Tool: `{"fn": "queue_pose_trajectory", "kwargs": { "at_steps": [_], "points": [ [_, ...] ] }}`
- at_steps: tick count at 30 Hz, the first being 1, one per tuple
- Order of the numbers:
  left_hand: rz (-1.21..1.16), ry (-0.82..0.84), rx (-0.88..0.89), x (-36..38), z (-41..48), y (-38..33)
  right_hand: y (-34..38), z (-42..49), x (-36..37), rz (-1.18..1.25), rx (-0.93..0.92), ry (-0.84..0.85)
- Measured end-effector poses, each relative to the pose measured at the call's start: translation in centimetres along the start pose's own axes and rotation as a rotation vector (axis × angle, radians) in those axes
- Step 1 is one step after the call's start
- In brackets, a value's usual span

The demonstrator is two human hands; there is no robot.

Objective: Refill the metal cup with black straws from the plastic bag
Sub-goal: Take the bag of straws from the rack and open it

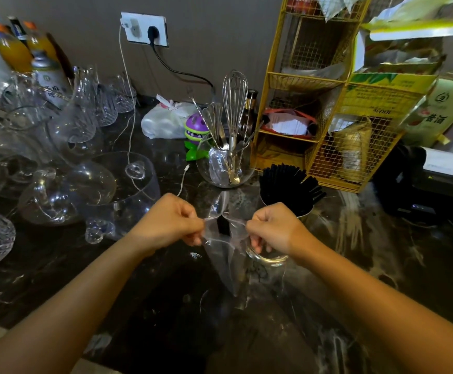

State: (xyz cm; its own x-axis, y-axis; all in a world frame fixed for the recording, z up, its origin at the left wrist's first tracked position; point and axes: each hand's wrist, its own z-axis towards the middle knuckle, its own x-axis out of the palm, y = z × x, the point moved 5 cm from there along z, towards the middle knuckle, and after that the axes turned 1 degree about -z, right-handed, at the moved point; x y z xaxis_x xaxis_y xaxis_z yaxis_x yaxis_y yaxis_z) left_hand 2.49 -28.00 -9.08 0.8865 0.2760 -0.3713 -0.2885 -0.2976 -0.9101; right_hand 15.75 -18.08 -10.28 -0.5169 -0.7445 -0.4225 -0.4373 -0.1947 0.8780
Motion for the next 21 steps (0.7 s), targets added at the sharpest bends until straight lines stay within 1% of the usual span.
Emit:
{"fn": "queue_pose_trajectory", "kwargs": {
  "at_steps": [3,8,11,14,18,21],
  "points": [
    [0.134,-0.097,-0.003,-1.1,0.0,-0.1,0.0,-0.2,-1.0,-0.104,0.031,-0.053],
    [0.236,-0.248,0.0,-2.1,-0.4,-0.3,-0.7,-0.7,-2.2,-0.153,0.101,-0.114],
    [0.289,-0.402,0.022,-2.2,-0.9,-1.0,-1.0,-1.0,-2.5,-0.143,0.122,-0.153],
    [0.277,-0.52,0.044,-2.2,-1.2,-1.7,-1.3,-1.3,-2.6,-0.108,0.129,-0.161],
    [0.277,-0.535,0.044,-1.7,-1.5,-1.9,-1.4,-1.9,-2.8,-0.06,0.127,-0.125],
    [0.296,-0.509,0.055,-1.2,-1.9,-2.5,-1.0,-2.4,-2.7,-0.097,0.103,-0.04]
  ]
}}
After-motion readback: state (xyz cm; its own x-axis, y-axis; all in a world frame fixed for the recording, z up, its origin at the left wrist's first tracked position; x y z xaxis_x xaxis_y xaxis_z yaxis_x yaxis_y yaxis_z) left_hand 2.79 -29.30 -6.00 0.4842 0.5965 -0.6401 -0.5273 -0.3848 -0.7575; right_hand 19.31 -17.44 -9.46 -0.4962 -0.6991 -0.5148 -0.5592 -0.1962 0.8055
